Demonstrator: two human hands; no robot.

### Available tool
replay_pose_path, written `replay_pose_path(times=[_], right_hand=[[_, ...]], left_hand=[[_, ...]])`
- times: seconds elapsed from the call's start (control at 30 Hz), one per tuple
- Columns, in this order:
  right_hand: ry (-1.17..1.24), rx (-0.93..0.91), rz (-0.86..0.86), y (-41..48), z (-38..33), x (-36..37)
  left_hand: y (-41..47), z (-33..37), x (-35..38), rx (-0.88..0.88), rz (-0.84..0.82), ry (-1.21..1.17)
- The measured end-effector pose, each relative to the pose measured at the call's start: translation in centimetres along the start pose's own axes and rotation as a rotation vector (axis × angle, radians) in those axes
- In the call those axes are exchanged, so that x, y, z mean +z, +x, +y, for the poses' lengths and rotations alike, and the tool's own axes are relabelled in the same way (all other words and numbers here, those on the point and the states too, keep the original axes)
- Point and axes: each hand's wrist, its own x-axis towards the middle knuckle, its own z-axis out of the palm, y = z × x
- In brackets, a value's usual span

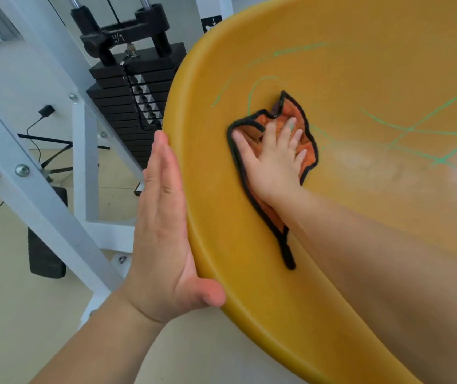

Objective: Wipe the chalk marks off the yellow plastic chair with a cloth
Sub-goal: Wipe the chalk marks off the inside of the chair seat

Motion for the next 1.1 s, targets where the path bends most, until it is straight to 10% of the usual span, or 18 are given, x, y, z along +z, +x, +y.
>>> replay_pose_path(times=[0.2, 0.4, 0.63, 0.8, 1.1], right_hand=[[0.096, -0.513, -0.152, -9.9, 1.1, 1.2], [-0.066, -0.019, 0.053, 0.7, 1.5, 0.2], [0.168, -0.543, -0.258, -12.7, 1.7, 0.7], [-0.119, -0.416, -0.103, -4.4, 2.9, 0.0], [0.123, -0.343, -0.201, -8.3, 5.1, -1.3]], left_hand=[[0.0, 0.1, 0.4, 0.019, 0.049, -0.018], [0.0, 0.1, 0.4, -0.009, 0.054, -0.012], [-0.3, 0.1, 0.7, -0.021, 0.084, -0.025], [-0.4, 0.1, 0.6, -0.037, 0.076, 0.008], [-0.2, -0.3, 0.8, -0.012, 0.113, 0.018]])
